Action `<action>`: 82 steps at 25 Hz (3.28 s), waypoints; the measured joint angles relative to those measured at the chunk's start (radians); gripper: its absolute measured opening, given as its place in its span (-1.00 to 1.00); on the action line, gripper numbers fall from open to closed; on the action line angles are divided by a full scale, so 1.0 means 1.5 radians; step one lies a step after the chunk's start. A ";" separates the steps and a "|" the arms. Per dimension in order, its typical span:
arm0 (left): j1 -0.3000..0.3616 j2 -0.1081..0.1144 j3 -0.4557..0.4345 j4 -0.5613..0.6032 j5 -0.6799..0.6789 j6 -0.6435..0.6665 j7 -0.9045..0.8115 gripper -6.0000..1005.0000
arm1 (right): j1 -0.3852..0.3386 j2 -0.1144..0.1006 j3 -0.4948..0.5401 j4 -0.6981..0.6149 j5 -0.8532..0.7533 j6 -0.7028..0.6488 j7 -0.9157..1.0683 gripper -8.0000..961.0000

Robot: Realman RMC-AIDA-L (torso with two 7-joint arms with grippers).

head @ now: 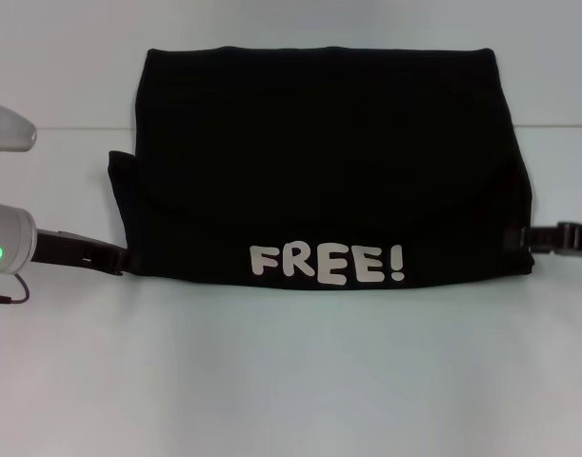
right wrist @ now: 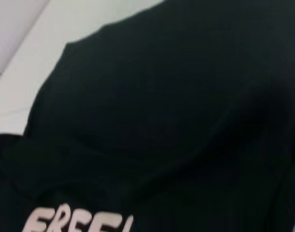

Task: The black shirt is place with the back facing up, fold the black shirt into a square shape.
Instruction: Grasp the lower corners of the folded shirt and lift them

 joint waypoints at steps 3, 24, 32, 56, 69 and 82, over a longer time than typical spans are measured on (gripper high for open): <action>0.000 0.000 0.001 0.000 0.000 0.001 -0.001 -0.99 | 0.003 0.011 0.000 0.004 -0.019 0.014 0.002 0.29; -0.008 0.002 -0.001 -0.010 0.000 -0.005 0.003 -0.99 | 0.002 0.038 0.006 -0.002 -0.018 0.041 0.002 0.09; -0.007 0.002 -0.001 -0.011 0.000 -0.008 0.003 -0.99 | 0.003 0.041 0.001 -0.001 -0.020 0.035 -0.001 0.02; 0.017 -0.012 -0.047 0.047 -0.009 0.099 -0.012 -0.99 | -0.063 0.031 0.043 -0.049 -0.013 -0.056 -0.053 -0.91; 0.061 0.003 -0.145 0.068 -0.009 0.320 0.037 -0.99 | -0.164 0.009 0.126 -0.087 -0.013 -0.240 -0.165 -0.91; 0.107 -0.002 -0.185 0.065 -0.009 0.478 0.093 -0.99 | -0.201 -0.008 0.139 -0.091 -0.018 -0.279 -0.199 -0.91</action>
